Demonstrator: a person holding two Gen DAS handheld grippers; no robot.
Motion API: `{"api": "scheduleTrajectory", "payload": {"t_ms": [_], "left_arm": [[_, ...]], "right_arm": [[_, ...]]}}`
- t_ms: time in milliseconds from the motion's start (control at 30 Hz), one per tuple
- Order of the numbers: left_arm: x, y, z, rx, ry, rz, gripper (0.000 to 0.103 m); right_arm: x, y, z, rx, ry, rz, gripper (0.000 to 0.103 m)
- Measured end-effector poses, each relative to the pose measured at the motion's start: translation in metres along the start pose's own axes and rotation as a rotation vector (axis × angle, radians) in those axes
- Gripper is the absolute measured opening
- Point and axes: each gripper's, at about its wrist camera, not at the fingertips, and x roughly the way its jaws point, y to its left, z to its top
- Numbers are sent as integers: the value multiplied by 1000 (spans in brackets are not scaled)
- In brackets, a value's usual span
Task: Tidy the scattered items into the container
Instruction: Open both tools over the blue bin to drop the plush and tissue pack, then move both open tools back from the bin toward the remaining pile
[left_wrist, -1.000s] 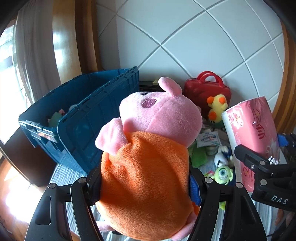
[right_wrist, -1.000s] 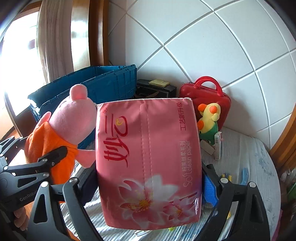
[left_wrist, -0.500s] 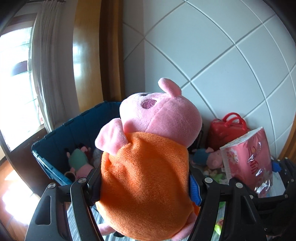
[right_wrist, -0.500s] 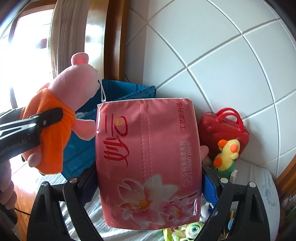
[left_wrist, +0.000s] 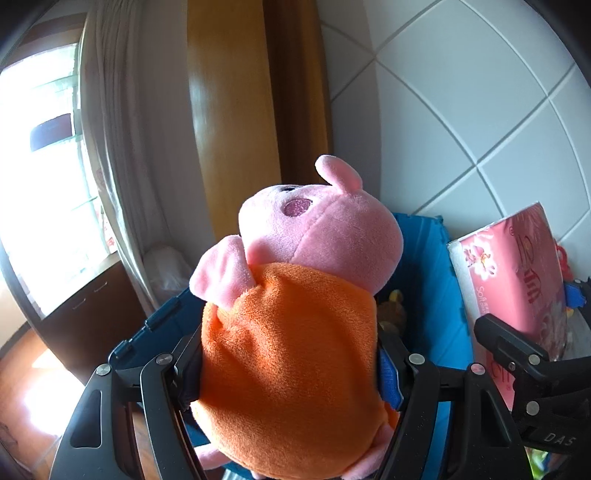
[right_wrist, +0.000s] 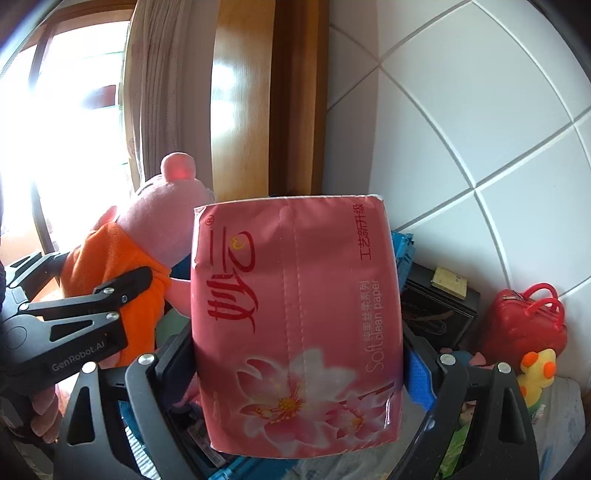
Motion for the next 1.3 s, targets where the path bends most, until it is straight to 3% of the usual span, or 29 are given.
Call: {"api": "scheduleTrajectory", "payload": {"t_ms": [233,500,833,1300], "left_arm": [[59,32,-1,-24,70,-38,73],[85,32,-2,-41,105,-72,88],[69,39,-8,-57,111,-72,91],[0,15,-36,-57,61,-99,100]], "right_arm": [[60,34,9,-17,73,-26,92],[88,31,10,-31,129,-76,99],[82,30,4,-42,156,-117,103],[4,25,-27,-26,94,-146,103]]}}
